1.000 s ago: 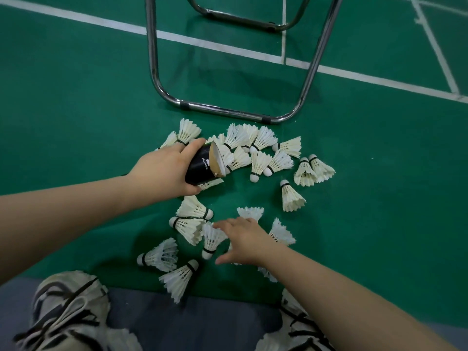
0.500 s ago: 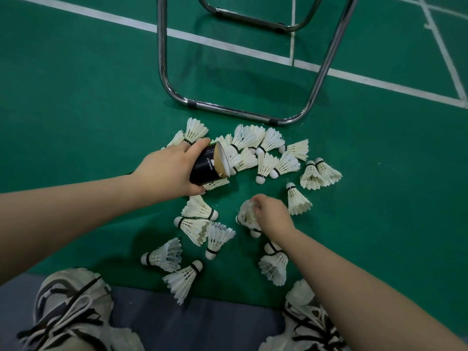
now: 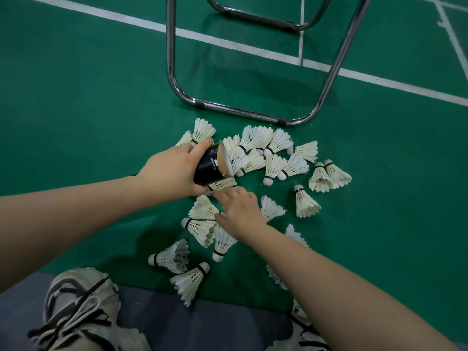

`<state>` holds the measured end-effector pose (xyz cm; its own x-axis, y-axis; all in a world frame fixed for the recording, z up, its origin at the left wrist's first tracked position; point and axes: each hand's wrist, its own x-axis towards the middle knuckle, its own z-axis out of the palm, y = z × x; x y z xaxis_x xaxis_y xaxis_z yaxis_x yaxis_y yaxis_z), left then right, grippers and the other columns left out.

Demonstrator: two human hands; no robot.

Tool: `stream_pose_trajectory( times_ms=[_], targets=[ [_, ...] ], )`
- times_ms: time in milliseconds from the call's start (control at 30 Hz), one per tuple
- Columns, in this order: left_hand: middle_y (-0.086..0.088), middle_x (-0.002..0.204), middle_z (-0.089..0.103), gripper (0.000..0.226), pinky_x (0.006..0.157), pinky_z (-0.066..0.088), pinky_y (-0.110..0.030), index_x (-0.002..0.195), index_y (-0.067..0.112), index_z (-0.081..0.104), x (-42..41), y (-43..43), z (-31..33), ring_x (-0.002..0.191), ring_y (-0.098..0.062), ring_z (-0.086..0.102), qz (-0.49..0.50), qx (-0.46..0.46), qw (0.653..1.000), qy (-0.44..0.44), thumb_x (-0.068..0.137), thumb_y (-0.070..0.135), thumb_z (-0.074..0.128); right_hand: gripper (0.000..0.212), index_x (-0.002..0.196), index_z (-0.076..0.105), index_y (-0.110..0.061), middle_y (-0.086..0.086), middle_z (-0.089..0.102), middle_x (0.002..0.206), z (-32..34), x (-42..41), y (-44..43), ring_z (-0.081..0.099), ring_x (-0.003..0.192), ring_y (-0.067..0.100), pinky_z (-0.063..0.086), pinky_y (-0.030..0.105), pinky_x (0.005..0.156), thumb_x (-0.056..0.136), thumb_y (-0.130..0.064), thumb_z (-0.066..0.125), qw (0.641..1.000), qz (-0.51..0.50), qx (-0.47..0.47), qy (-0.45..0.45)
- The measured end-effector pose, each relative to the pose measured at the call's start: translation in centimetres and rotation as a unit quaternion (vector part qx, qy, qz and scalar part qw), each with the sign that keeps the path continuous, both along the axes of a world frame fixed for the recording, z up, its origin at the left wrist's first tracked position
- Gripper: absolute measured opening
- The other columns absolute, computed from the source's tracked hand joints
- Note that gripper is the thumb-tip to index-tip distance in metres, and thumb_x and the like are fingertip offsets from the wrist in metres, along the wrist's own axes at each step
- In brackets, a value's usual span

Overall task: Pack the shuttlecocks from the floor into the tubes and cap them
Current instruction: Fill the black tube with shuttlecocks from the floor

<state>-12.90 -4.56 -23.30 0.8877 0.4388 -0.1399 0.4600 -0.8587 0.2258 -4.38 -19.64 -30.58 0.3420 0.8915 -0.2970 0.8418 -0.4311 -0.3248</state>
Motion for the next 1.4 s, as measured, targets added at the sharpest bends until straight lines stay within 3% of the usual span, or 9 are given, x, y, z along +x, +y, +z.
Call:
stream_pose_trajectory(
  times_ms=[167, 267, 600, 767, 833, 900, 1000, 1233, 1400],
  targets=[
    [-0.005, 0.110, 0.053, 0.097, 0.069, 0.048, -0.036, 0.143, 0.029, 0.016, -0.4, 0.6, 0.7, 0.096, -0.027, 0.055, 0.026, -0.003, 1.000, -0.010, 0.068, 0.054, 0.071, 0.055, 0.139, 0.034, -0.031, 0.000, 0.028, 0.148, -0.6, -1.2, 3.5, 0.016, 0.139, 0.025, 0.015, 0.044, 0.110, 0.088, -0.043, 0.053, 0.990, 0.121, -0.065, -0.038],
    [-0.004, 0.109, 0.053, 0.096, 0.070, 0.049, -0.036, 0.143, 0.030, 0.016, -0.9, 1.4, 0.8, 0.096, -0.026, 0.054, 0.039, -0.004, 0.999, -0.018, 0.067, 0.055, 0.070, 0.044, 0.127, 0.048, -0.030, -0.001, 0.026, 0.150, -0.8, -1.3, 5.2, 0.010, 0.141, 0.023, 0.010, 0.049, 0.113, 0.087, -0.046, 0.055, 0.976, 0.170, -0.116, -0.077],
    [-0.006, 0.112, 0.054, 0.094, 0.071, 0.049, -0.037, 0.143, 0.030, 0.015, -2.4, 4.1, -0.5, 0.100, -0.027, 0.055, 0.056, 0.006, 0.998, -0.009, 0.070, 0.052, 0.069, 0.042, 0.112, 0.059, -0.015, 0.003, 0.055, 0.120, -0.1, 1.1, 5.7, 0.035, 0.126, 0.023, 0.015, 0.049, 0.112, 0.084, -0.047, 0.058, 0.970, 0.178, -0.114, -0.123],
    [-0.006, 0.112, 0.053, 0.093, 0.072, 0.051, -0.038, 0.144, 0.030, 0.013, -2.7, 4.2, -1.0, 0.100, -0.027, 0.054, 0.055, 0.003, 0.998, 0.005, 0.072, 0.054, 0.066, 0.027, 0.083, 0.062, -0.022, 0.001, 0.062, 0.093, -0.2, 3.3, 3.8, 0.045, 0.114, 0.019, 0.018, 0.044, 0.109, 0.089, -0.045, 0.050, 0.985, 0.115, -0.106, -0.077],
    [-0.006, 0.112, 0.053, 0.093, 0.071, 0.050, -0.037, 0.144, 0.030, 0.013, -2.5, 4.1, -1.1, 0.100, -0.027, 0.054, 0.055, 0.005, 0.998, 0.008, 0.072, 0.053, 0.067, 0.031, 0.066, 0.051, -0.025, -0.002, 0.056, 0.077, -0.3, 3.8, 2.9, 0.051, 0.097, 0.019, 0.030, 0.038, 0.098, 0.090, -0.044, 0.049, 0.997, 0.043, -0.059, -0.013],
    [-0.005, 0.112, 0.053, 0.093, 0.071, 0.049, -0.037, 0.144, 0.030, 0.013, -2.2, 4.0, -1.2, 0.101, -0.027, 0.055, 0.054, 0.007, 0.998, 0.010, 0.072, 0.053, 0.067, 0.038, 0.060, 0.045, -0.020, -0.002, 0.049, 0.064, 0.2, 4.1, 2.2, 0.049, 0.070, 0.018, 0.038, 0.031, 0.071, 0.092, -0.039, 0.048, 0.989, -0.107, 0.035, 0.100],
    [-0.006, 0.111, 0.054, 0.093, 0.070, 0.050, -0.037, 0.143, 0.030, 0.014, -1.7, 3.8, -1.1, 0.098, -0.027, 0.055, 0.056, 0.008, 0.998, 0.007, 0.071, 0.053, 0.067, 0.040, 0.059, 0.039, -0.016, -0.004, 0.037, 0.057, 1.7, 3.9, 1.9, 0.031, 0.052, 0.008, 0.026, 0.024, 0.052, 0.097, -0.028, 0.043, 0.907, -0.299, 0.196, 0.224],
    [-0.006, 0.107, 0.054, 0.092, 0.069, 0.051, -0.037, 0.143, 0.030, 0.017, 0.0, 2.6, -0.6, 0.095, -0.027, 0.055, 0.039, 0.014, 0.999, 0.000, 0.071, 0.052, 0.069, 0.037, 0.060, 0.035, -0.026, -0.009, 0.034, 0.055, 4.2, 3.7, 3.0, 0.031, 0.054, 0.011, 0.029, 0.028, 0.062, 0.097, -0.026, 0.038, 0.869, -0.300, 0.371, 0.131],
    [-0.005, 0.108, 0.054, 0.092, 0.069, 0.047, -0.035, 0.142, 0.029, 0.017, 0.8, 2.0, -0.5, 0.095, -0.027, 0.055, 0.046, 0.008, 0.999, -0.006, 0.070, 0.051, 0.070, 0.037, 0.066, 0.048, -0.013, -0.008, 0.036, 0.054, 4.2, 4.5, 2.6, 0.036, 0.052, 0.014, 0.034, 0.029, 0.063, 0.095, -0.035, 0.040, 0.843, -0.322, 0.419, 0.100]
  ],
)
